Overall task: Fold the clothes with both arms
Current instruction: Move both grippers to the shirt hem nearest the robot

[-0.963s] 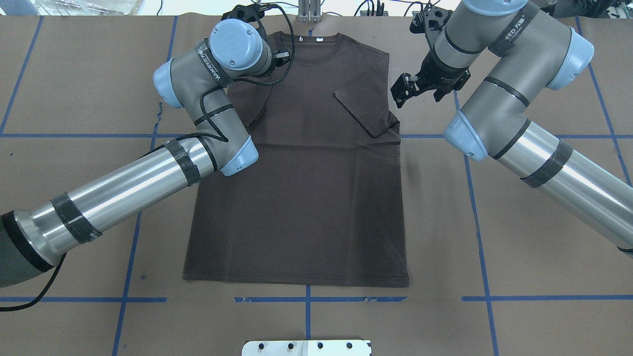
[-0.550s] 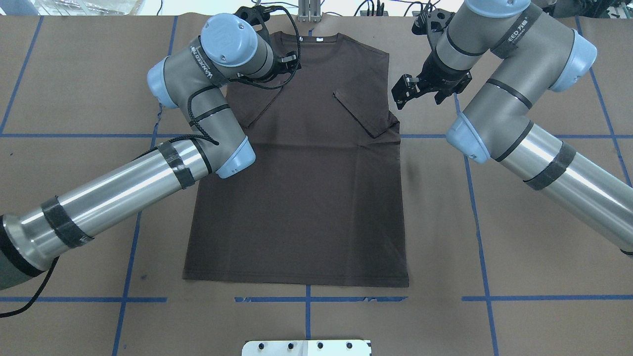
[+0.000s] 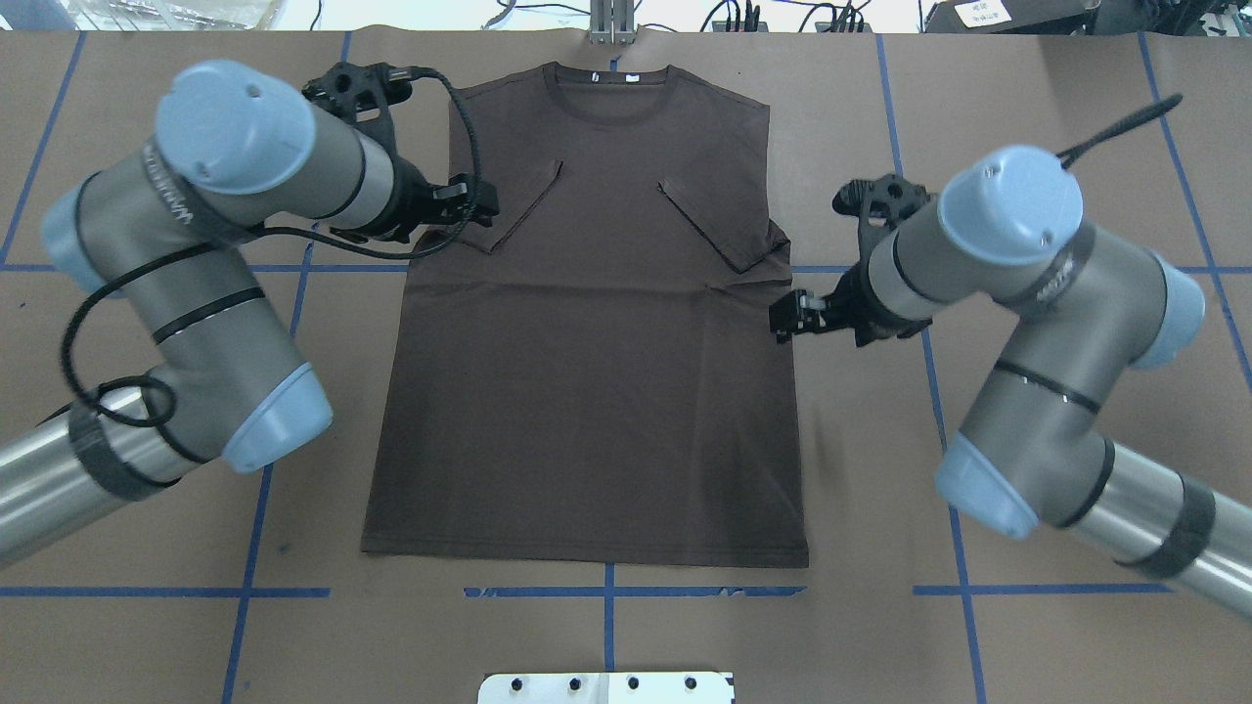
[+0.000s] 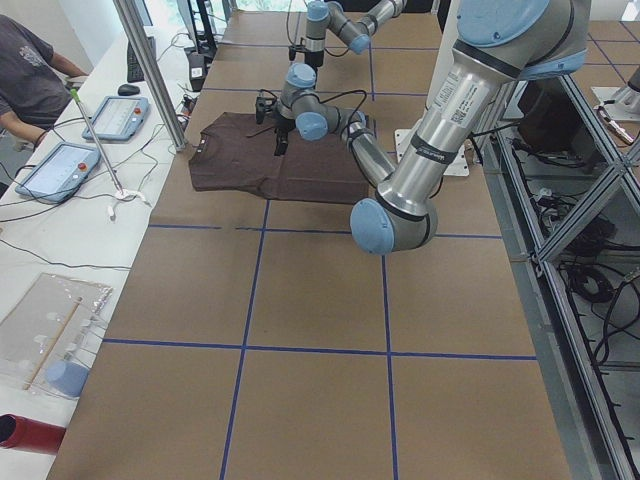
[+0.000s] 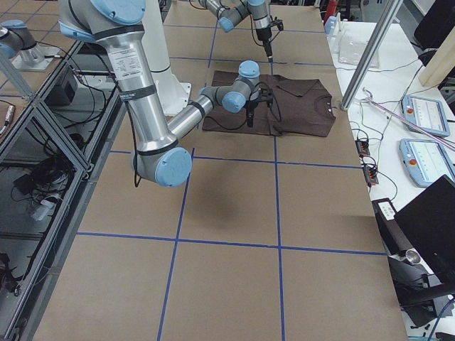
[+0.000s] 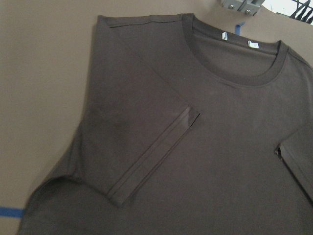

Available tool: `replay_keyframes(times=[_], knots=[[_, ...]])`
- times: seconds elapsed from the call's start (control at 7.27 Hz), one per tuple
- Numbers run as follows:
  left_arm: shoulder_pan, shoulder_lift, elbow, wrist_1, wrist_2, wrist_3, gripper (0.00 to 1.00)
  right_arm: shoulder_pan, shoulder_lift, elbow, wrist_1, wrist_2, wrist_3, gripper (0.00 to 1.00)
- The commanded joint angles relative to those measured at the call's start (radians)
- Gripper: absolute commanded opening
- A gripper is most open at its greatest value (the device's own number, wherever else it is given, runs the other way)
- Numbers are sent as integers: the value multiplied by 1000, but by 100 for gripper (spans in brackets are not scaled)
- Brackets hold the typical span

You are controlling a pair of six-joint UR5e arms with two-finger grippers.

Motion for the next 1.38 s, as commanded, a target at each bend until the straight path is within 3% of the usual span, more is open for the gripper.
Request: replay_keyframes(times=[0.0, 0.14, 0.28, 0.83, 0.96, 1.24], knots=[[4, 77, -133, 56, -8, 13, 100, -238, -161, 98, 149, -203, 299, 100], [5, 77, -147, 57, -8, 2, 100, -333, -174, 101, 150, -312, 364, 100], [5, 79, -161, 57, -10, 1, 100, -360, -176, 101, 146, -340, 383, 100], [7, 79, -180, 57, -10, -4, 100, -391, -174, 103, 84, -342, 386, 97], [7, 80, -183, 57, -10, -3, 100, -396, -174, 103, 84, -339, 384, 80], [7, 80, -187, 59, -10, -3, 100, -403, -174, 104, 84, -338, 386, 34]])
